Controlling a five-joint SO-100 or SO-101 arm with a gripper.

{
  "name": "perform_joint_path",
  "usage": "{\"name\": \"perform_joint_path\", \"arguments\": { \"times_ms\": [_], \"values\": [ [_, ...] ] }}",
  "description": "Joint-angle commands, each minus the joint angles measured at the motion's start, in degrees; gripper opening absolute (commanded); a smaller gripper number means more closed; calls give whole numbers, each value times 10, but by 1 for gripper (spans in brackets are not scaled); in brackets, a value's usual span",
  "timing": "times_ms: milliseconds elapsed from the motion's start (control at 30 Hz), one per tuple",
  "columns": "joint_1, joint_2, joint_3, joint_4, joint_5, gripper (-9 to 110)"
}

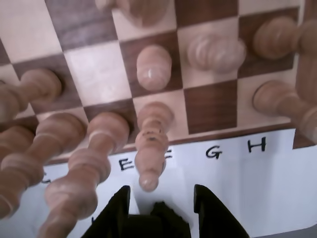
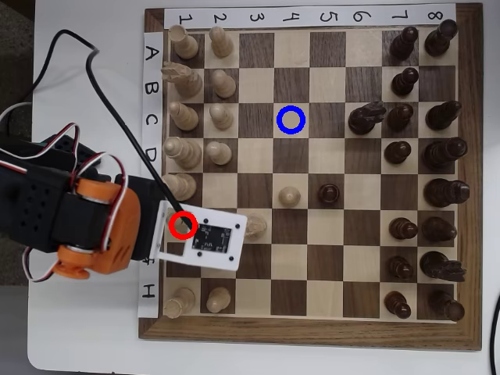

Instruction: Move the piece to destination

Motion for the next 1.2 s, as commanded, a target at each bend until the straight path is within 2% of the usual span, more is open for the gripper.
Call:
{"name": "perform_joint_path", "arguments": {
  "times_ms": [0,500,1167],
  "values": [
    [1,1,-1,-8,-1,15],
    [-6,7,41,-73,-4,15],
    [-17,9,69,-93,8,13]
  ]
}}
